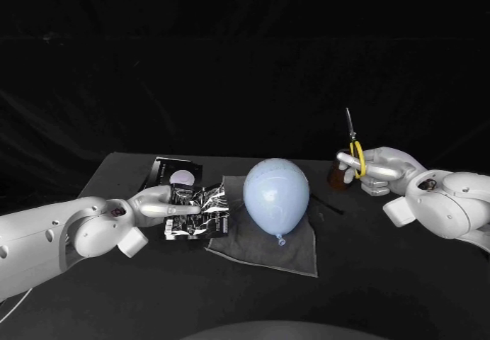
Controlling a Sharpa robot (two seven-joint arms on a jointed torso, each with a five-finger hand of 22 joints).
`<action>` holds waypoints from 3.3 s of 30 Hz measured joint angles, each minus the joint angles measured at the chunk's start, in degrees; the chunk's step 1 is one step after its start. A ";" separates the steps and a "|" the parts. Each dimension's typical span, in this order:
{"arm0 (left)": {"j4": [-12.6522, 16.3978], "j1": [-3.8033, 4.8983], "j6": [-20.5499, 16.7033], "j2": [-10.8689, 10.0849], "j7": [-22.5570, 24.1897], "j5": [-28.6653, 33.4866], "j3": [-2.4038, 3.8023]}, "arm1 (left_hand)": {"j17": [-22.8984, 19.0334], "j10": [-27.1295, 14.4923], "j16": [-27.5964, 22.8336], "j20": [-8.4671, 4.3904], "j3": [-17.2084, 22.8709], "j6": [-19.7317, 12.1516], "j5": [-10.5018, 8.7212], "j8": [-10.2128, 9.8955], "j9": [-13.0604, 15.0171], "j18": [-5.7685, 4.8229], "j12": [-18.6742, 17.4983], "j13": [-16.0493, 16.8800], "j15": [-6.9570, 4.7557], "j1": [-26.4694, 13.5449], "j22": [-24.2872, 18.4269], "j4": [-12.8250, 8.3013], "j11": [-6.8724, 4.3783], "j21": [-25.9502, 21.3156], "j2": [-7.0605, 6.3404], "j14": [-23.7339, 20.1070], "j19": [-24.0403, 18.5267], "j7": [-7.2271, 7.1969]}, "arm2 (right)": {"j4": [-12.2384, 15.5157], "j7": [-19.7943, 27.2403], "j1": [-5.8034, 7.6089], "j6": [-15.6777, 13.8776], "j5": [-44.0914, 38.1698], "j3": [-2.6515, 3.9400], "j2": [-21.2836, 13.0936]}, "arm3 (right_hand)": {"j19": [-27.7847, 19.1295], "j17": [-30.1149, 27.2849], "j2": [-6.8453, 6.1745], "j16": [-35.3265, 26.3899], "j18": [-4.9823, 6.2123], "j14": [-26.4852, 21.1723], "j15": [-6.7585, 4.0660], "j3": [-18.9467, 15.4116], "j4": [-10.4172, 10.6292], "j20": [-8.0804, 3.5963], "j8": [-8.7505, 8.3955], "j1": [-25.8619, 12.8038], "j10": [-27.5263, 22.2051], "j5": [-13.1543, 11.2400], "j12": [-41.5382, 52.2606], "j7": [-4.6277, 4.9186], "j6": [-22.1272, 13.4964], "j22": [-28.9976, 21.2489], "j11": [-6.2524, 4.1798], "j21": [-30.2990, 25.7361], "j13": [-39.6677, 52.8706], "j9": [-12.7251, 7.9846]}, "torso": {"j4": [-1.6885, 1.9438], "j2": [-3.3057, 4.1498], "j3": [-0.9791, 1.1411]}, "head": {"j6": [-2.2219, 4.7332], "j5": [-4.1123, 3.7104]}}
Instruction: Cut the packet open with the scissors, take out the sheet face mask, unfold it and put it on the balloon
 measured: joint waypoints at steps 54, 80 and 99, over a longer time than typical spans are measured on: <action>4.54 -0.12 -20.62 3.69 -11.24 -6.20 -0.61 | -2.58 -21.94 -5.49 9.45 -7.38 -12.10 0.28 -7.37 0.67 -0.01 0.35 -0.14 7.86 -4.61 -1.34 3.28 7.31 -13.06 -8.25 -20.80 -22.44 2.24 | 0.34 0.22 -0.48 1.23 0.09 0.01 0.93 | -0.11 -0.40 0.21 -0.24 0.00 0.18 0.24 -0.16 0.16 0.09 -0.22 0.21 0.00 0.00 -0.32 0.03 -0.04 -0.04 0.00 -0.23 0.07 0.07 | -0.07 0.15 0.14 | -0.59 -0.90; 2.79 -0.12 -25.27 2.72 -0.03 -13.82 -0.20 | -9.61 -30.91 -6.76 9.77 -33.54 -18.35 0.27 -4.25 -2.64 -5.14 0.73 -0.10 11.16 7.03 -2.32 11.72 9.18 -14.69 -9.43 -46.96 -45.67 1.11 | 0.27 0.21 -0.53 1.73 0.09 0.01 0.88 | -0.12 -0.69 0.21 -0.44 0.00 0.25 0.31 -0.16 0.16 0.09 -0.22 0.21 -0.10 0.00 -0.21 0.26 -0.27 -0.01 -0.10 -0.45 0.14 0.15 | -0.06 0.18 0.14 | -0.29 -1.44; 1.37 0.46 -27.49 3.26 7.13 -17.37 1.08 | -10.71 -32.41 -6.76 9.47 -33.30 -18.29 0.27 -2.97 -3.19 -5.15 1.56 0.03 9.08 7.81 -2.66 11.59 6.77 -15.11 -9.20 -52.06 -50.93 1.17 | 0.10 0.18 -0.63 2.04 0.06 0.01 0.99 | -0.12 -0.98 0.21 -0.45 0.00 0.25 0.31 -0.16 0.16 0.09 -0.46 0.21 -0.23 0.00 -0.22 0.27 -0.28 -0.01 -0.23 -0.62 0.18 0.24 | -0.13 0.15 0.19 | 0.03 -2.04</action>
